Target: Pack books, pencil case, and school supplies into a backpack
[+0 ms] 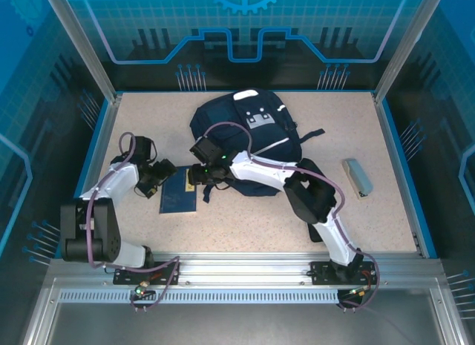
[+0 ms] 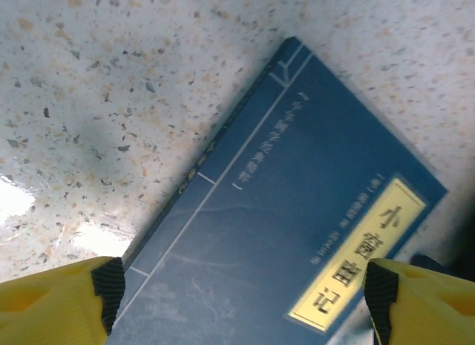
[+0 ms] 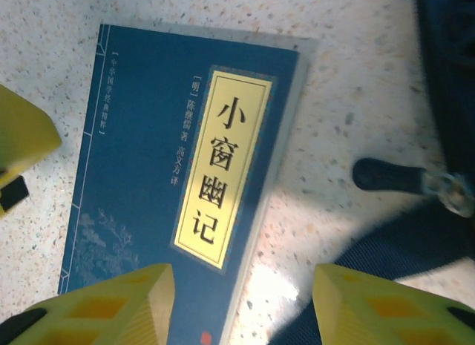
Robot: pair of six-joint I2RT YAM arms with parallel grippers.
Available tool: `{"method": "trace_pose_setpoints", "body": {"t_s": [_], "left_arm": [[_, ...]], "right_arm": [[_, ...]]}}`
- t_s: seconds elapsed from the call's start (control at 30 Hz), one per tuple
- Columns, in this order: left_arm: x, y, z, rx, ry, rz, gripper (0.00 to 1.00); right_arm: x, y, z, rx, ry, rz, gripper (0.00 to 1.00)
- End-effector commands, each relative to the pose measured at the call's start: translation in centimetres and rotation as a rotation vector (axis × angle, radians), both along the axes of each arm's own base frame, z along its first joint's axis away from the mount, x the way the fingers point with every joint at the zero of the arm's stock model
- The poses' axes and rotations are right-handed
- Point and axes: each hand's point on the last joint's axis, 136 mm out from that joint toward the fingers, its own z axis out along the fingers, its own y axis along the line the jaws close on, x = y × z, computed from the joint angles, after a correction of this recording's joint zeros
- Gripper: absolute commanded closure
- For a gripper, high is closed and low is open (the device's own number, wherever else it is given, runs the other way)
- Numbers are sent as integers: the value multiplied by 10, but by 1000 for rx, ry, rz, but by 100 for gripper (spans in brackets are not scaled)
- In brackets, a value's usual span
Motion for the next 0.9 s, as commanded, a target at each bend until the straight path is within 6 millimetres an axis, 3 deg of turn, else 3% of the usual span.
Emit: {"method": "trace_pose_setpoints", "body": {"t_s": [0.0,0.3,0.53,0.73,0.87], "left_arm": [[-5,1,-16,-9,22,-4,18],[-17,-10,-32,-68,59,-19,31],[-27,-15,-37,-93,83,-32,49],[-34,-16,-47,-100,110,-28,54],[-35,-18,-50,-107,115,-28,55]], "right_arm": [[-11,12,-13,-26,68,56,50],[-6,14,-44,-109,119,48,51],[-7,10,-56,-135,151,38,54],[-10,16,-55,-106,179,60,56],[-14,30,-39,-32,195,103,61]]}}
